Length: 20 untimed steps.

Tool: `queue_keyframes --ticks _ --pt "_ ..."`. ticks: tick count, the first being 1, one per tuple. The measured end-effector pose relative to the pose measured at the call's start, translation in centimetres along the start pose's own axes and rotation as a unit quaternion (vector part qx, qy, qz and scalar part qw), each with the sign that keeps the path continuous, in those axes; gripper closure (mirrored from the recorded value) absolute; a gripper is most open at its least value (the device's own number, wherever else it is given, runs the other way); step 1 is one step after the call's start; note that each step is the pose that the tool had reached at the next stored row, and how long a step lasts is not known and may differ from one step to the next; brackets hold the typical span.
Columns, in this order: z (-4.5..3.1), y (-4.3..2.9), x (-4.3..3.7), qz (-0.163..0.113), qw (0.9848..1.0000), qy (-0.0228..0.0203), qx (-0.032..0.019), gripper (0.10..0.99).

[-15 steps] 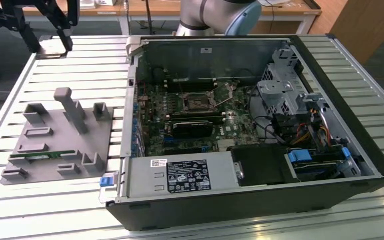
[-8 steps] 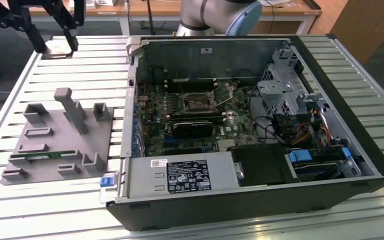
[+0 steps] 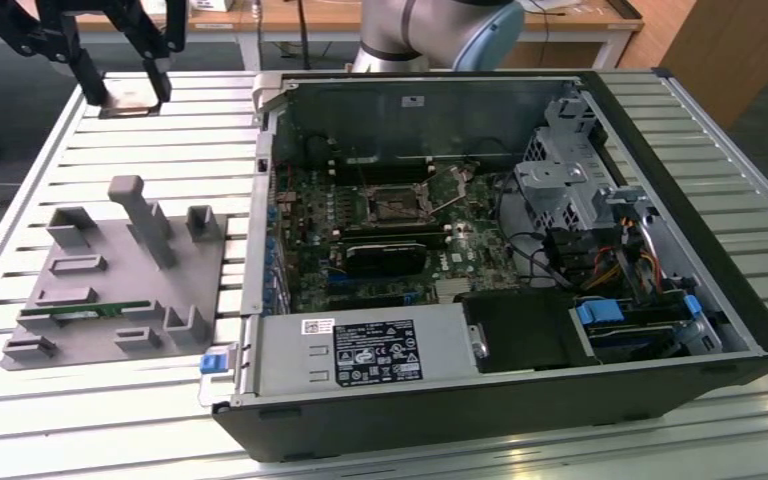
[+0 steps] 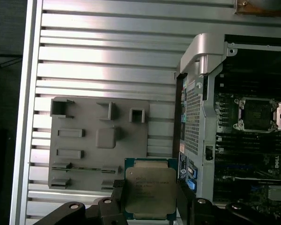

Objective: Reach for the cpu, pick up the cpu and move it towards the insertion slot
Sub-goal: 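Pick up the cpu and move it towards the insertion slot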

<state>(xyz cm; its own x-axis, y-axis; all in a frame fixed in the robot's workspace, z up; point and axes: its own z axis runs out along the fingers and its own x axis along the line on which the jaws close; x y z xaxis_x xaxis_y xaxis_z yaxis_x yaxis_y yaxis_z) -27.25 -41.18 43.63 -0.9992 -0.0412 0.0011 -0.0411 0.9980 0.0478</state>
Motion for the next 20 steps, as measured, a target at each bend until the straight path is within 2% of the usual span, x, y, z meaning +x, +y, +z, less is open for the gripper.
queue_keyframes --ticks 20 --pt "0.0 -0.15 -4.56 0.0 1.0 0.0 0.0 0.557"
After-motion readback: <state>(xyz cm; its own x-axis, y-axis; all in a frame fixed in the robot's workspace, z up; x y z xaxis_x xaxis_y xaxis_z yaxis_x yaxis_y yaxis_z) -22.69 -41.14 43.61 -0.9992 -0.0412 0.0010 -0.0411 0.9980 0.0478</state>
